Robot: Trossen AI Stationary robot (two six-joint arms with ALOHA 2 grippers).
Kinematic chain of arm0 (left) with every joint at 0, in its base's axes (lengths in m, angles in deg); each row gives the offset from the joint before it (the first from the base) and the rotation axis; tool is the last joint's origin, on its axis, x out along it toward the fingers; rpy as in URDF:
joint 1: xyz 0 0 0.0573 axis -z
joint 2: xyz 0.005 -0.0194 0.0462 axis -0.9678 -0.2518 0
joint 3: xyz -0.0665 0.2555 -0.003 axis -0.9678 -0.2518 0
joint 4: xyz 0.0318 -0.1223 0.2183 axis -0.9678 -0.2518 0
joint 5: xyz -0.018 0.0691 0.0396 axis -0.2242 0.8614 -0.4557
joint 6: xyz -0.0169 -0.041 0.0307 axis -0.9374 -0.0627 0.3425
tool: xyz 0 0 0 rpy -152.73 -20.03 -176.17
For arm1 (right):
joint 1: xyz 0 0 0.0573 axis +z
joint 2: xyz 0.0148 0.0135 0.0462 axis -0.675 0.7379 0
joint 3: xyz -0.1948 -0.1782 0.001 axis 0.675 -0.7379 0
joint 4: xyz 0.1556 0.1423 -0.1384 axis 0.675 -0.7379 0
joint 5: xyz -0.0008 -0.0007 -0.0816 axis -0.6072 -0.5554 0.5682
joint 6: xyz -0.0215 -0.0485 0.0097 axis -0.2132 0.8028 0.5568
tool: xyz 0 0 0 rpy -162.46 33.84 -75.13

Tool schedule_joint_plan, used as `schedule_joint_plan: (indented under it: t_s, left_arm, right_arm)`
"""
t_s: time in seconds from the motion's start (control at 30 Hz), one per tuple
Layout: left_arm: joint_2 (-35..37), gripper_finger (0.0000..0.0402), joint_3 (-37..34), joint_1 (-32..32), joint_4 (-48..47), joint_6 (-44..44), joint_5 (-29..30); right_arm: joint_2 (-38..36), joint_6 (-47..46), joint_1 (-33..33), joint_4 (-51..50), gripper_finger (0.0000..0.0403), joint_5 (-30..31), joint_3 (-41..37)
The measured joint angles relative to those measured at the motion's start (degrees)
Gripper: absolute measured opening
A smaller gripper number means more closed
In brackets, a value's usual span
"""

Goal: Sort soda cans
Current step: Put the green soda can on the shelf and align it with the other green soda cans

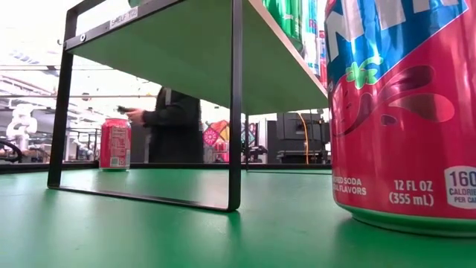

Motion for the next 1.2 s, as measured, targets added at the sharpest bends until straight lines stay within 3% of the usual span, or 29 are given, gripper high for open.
schedule_joint_plan:
  t_s: [0.37, 0.57, 0.87, 1.2]
  left_arm:
    - [-0.4, 0.0282, 0.0, 1.6, 5.5, 17.3, 0.6]
    - [-1.9, 0.0282, 0.0, 2.5, 6.3, 24.8, 0.6]
    - [-3.1, 0.0282, 0.0, 5.3, 11.1, 30.3, 0.8]
    - [-4.7, 0.0282, 0.0, 6.5, 12.4, 33.4, 2.0]
  right_arm:
    - [2.7, 10.4, -6.7, 4.9, 0.0282, -5.9, 0.0]
    - [4.3, 12.3, -9.6, 5.9, 0.0354, -11.4, 0.0]
    - [7.8, 12.9, -13.7, 7.5, 0.0373, -22.5, 0.0]
    - [10.0, 12.7, -14.6, 7.2, 0.0373, -26.0, 0.0]
